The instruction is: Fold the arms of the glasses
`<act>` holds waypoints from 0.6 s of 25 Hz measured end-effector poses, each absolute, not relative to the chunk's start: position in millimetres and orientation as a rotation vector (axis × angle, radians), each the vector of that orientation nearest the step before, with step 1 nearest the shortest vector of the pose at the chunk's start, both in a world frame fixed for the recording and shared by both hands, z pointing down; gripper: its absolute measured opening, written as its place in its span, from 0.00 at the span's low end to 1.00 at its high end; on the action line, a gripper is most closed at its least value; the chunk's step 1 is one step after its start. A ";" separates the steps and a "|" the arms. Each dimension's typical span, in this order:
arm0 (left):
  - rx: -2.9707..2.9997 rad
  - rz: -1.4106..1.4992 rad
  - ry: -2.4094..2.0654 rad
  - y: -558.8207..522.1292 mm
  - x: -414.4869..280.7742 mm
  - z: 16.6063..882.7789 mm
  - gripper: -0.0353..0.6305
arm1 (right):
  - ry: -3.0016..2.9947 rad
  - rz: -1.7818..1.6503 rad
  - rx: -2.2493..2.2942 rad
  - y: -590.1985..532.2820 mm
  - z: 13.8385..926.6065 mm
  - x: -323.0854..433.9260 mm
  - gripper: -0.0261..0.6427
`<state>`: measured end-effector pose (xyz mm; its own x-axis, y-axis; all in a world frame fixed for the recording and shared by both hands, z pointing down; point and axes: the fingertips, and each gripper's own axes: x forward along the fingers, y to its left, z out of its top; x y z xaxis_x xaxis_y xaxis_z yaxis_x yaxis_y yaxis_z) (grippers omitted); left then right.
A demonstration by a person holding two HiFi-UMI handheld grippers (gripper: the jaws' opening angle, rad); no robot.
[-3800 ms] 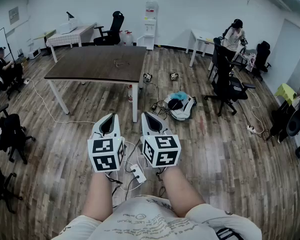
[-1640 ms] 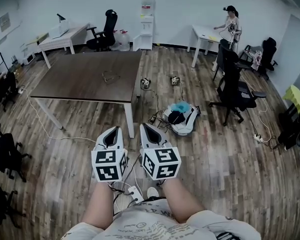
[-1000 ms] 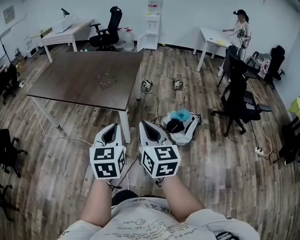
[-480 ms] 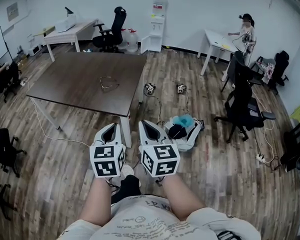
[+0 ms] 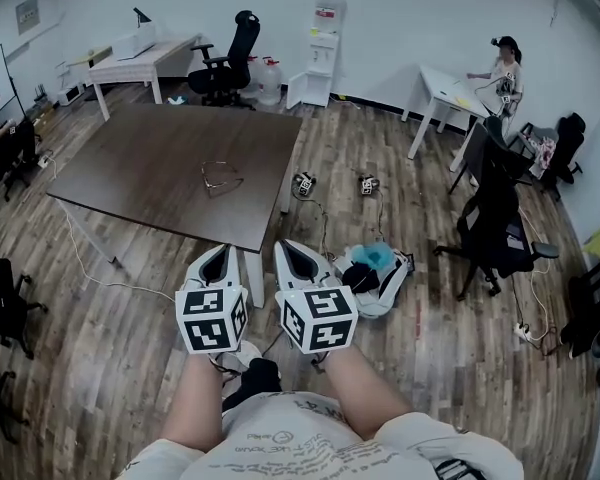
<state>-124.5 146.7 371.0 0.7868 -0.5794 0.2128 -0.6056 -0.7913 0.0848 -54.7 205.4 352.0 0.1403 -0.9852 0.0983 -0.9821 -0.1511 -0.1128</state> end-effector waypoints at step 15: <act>2.750 0.313 -0.927 4.4 -62.5 393.2 0.07 | 2.059 -0.316 -2.380 63.4 368.3 7.6 0.06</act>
<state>-62.5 4.4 393.2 0.7782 -0.5671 0.2699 -0.6145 -0.7762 0.1409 7.6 63.4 368.3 0.1327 -0.9774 0.1643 -0.9817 -0.1525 -0.1139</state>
